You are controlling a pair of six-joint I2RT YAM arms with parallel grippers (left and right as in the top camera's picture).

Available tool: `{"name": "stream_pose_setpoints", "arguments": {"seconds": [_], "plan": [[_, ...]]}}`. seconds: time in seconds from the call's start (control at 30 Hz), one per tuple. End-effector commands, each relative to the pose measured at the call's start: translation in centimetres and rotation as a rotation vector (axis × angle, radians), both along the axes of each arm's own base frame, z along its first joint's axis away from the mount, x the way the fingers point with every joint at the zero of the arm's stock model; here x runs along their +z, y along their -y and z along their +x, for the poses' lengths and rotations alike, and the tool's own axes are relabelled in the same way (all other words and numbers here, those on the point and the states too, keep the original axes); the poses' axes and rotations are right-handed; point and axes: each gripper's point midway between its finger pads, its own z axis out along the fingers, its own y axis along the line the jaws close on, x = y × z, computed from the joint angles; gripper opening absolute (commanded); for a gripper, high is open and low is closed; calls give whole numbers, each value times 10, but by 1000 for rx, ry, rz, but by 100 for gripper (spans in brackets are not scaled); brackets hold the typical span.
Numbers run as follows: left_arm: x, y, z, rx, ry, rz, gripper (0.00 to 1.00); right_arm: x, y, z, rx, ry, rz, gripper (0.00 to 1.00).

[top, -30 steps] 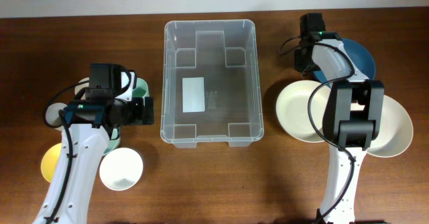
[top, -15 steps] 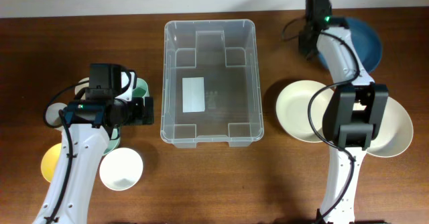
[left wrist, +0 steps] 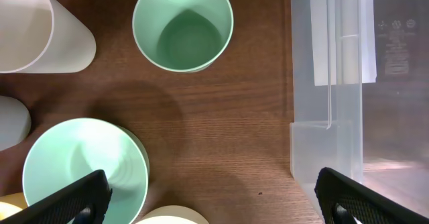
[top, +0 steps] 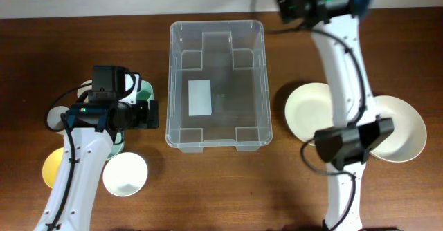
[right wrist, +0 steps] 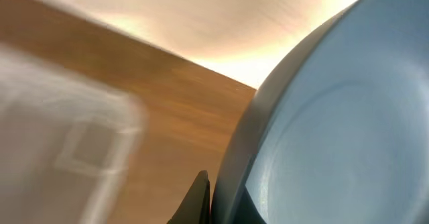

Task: Pack container
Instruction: 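Carry the blue bowl into the clear bin and lower it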

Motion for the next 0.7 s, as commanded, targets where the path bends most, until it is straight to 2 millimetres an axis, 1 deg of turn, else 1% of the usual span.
{"name": "stream_pose_setpoints", "arguments": {"seconds": [0.0, 0.07, 0.17, 0.23, 0.37, 0.53, 0.67], "plan": [[5, 3, 4, 3, 15, -17, 100, 30, -63, -32, 298, 36, -83, 4], [5, 3, 4, 3, 15, -17, 100, 24, -91, -47, 406, 10, -115, 4], [5, 3, 4, 3, 15, -17, 100, 20, -114, -59, 487, -6, -124, 4], [5, 3, 4, 3, 16, -17, 100, 19, -124, -65, 519, -9, -135, 4], [5, 3, 4, 3, 15, -17, 100, 17, -137, -74, 555, -21, -135, 4], [5, -1, 4, 11, 16, -1, 100, 10, -157, -92, 702, -62, -87, 4], [5, -1, 4, 11, 16, -1, 100, 0, -164, -101, 784, -94, -81, 4]]}}
